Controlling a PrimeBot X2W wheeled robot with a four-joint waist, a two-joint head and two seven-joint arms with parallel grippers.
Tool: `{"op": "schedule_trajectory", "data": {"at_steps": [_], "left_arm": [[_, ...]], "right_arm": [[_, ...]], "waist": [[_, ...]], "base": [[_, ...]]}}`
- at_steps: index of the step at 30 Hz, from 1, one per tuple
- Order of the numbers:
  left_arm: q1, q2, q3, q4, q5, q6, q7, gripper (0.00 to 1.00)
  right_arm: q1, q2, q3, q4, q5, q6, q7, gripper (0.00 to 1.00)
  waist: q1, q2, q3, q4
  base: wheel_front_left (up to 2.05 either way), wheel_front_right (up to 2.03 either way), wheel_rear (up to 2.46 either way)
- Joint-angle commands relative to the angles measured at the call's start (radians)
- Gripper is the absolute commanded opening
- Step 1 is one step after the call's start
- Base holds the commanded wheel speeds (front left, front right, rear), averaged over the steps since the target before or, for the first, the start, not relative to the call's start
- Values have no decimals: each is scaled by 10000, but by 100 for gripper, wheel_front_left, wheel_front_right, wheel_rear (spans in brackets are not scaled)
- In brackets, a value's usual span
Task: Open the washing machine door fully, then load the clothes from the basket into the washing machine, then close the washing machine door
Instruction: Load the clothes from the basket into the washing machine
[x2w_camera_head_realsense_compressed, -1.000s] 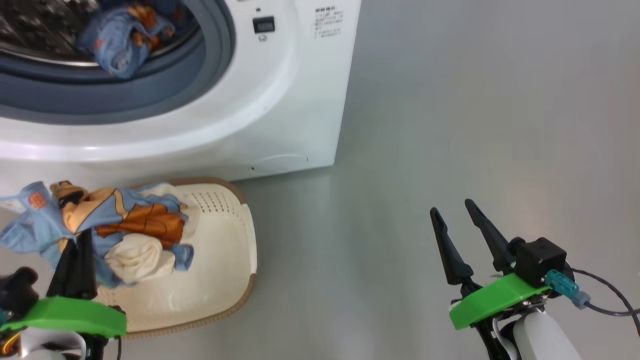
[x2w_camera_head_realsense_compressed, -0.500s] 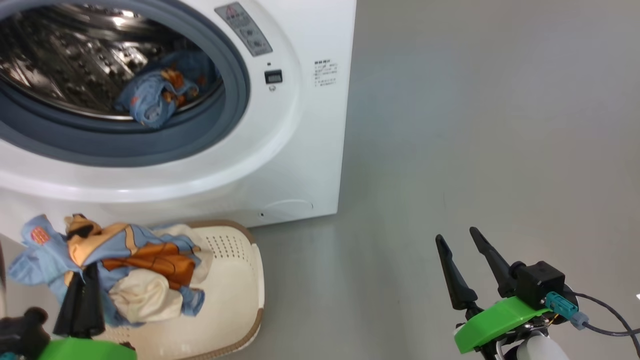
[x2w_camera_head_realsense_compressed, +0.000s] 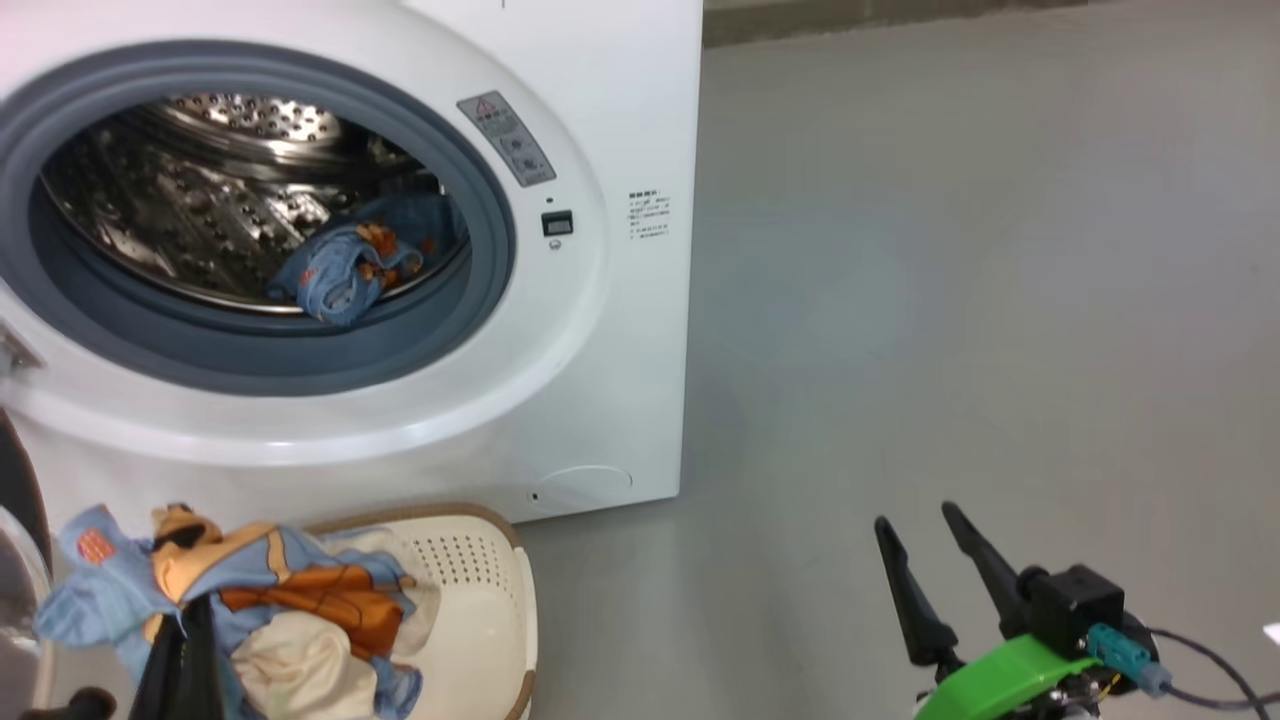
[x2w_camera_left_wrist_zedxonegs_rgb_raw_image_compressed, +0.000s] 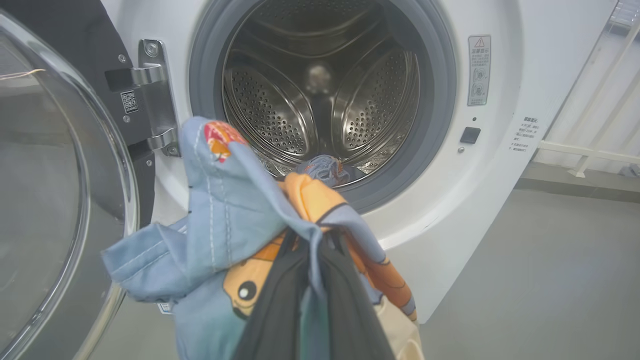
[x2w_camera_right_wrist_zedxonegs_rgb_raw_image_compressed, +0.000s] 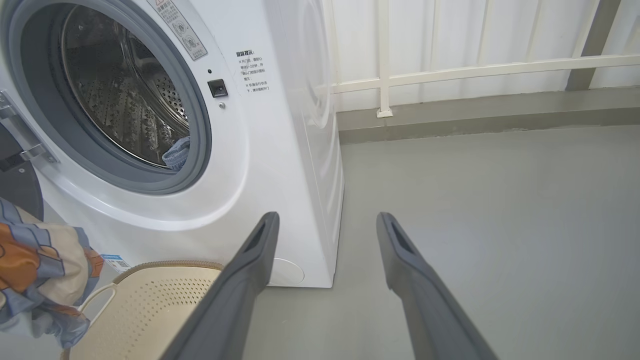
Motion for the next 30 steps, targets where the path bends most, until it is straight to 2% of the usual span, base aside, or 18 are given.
{"op": "schedule_trajectory", "data": {"at_steps": [1,17,26,30], "left_arm": [[-48,66,414,-304,200,-15,-64,0],[335,-239,475,-296,370,-15,-65,0],[80,-239,455,-269,397,-15,-65,0],[-401,-71,423,-317,284,-15,-65,0]], "right_arm": [[153,34,200,-169,143,29,-76,100],[233,34,263,-78,197,29,-76,100],[235,34,363,-129,282,29,-76,100],[184,34,333,-151,311,29,-76,100]], "waist": [[0,0,-244,-68],[0,0,-477,-207],[0,0,-221,-327],[0,0,72,-369]], "base": [[0,0,0],[0,0,0],[0,0,0],[0,0,0]]}}
